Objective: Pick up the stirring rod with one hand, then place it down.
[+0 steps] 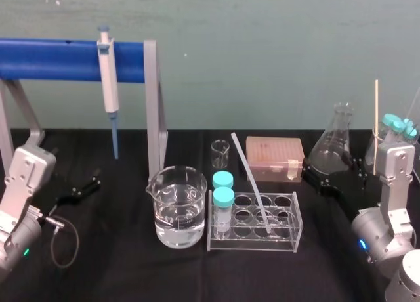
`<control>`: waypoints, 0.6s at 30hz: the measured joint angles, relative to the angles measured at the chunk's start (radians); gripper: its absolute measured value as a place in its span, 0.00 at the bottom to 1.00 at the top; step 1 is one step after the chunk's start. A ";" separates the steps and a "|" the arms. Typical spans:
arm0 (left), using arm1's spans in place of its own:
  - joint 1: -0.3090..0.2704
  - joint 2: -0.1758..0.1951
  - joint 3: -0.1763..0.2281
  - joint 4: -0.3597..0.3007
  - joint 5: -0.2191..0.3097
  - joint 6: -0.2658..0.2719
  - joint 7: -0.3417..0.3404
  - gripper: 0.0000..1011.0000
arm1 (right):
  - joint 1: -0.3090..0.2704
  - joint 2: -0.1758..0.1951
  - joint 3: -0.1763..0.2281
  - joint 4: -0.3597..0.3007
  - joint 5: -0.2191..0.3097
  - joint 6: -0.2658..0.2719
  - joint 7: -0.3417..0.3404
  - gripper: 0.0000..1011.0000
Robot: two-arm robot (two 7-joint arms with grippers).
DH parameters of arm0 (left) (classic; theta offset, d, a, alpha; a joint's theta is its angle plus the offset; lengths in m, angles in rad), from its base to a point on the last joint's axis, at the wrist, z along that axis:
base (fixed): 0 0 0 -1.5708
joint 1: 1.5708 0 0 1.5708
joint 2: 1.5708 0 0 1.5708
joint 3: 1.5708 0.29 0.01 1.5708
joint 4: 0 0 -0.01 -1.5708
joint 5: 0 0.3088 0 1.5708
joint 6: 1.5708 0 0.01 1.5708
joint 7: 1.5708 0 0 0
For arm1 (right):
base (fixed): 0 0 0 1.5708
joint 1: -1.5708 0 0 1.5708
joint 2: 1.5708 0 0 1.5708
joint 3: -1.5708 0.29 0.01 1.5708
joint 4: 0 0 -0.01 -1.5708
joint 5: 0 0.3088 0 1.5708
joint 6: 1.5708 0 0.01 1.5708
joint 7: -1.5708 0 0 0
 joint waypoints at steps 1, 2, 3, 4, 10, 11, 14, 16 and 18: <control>0.000 0.000 0.000 0.000 0.000 0.000 0.000 0.99 | 0.000 0.000 0.000 -0.001 0.000 -0.001 0.000 0.99; 0.000 0.000 0.000 0.000 0.000 0.000 0.000 0.99 | 0.000 0.000 0.000 -0.001 0.000 -0.001 0.000 0.99; 0.000 0.000 0.000 0.000 0.000 0.000 0.000 0.99 | 0.000 0.000 0.000 -0.002 0.000 -0.002 0.000 0.99; 0.000 0.000 0.000 0.000 0.000 0.000 0.000 0.99 | 0.000 0.001 0.000 -0.002 0.000 -0.002 0.001 0.99; 0.000 0.000 0.000 0.000 0.000 0.000 0.000 0.99 | 0.001 0.001 -0.001 -0.004 0.001 -0.005 0.002 0.99; 0.000 0.000 0.000 0.000 0.000 0.000 0.000 0.99 | 0.001 0.001 -0.001 -0.005 0.002 -0.005 0.002 0.99; 0.000 0.000 0.000 0.000 0.000 0.000 0.000 0.99 | 0.001 0.001 -0.002 -0.005 0.003 -0.006 0.003 0.99; 0.000 0.000 0.000 0.000 0.000 0.000 0.000 0.99 | 0.001 0.002 -0.002 -0.005 0.003 -0.007 0.003 0.99; 0.000 0.000 0.000 0.000 0.000 0.000 0.000 0.99 | 0.001 0.002 -0.002 -0.006 0.003 -0.007 0.003 0.99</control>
